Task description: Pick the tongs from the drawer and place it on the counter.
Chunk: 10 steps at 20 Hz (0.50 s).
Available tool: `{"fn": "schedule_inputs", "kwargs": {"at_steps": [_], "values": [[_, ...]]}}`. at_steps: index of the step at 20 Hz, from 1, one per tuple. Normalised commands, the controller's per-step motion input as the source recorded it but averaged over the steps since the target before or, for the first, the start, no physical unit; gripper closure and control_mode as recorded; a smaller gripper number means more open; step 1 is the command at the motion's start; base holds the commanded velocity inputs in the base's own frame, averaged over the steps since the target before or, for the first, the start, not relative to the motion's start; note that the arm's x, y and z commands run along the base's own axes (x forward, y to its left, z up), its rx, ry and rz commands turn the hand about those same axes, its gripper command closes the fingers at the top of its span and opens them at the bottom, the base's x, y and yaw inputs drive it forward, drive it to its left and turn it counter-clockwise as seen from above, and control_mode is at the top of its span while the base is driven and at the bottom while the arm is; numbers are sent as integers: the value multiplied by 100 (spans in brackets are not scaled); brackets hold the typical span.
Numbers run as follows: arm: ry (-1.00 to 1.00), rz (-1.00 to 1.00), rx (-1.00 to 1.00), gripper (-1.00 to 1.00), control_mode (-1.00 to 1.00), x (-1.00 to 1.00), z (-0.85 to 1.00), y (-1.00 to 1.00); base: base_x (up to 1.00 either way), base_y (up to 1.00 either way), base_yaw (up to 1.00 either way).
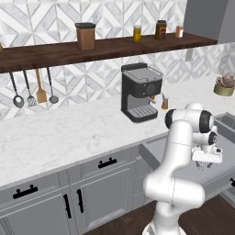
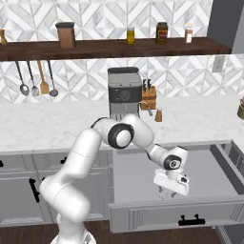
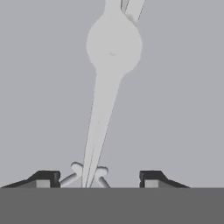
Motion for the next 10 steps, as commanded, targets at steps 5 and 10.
{"fn": "schedule_inputs", "kwargs": {"at_steps": [5, 10], "values": [[0, 0, 0, 100, -100, -2, -43, -54, 0, 0, 0], [0, 0, 0, 100, -100, -2, -14, -22, 0, 0, 0]]}}
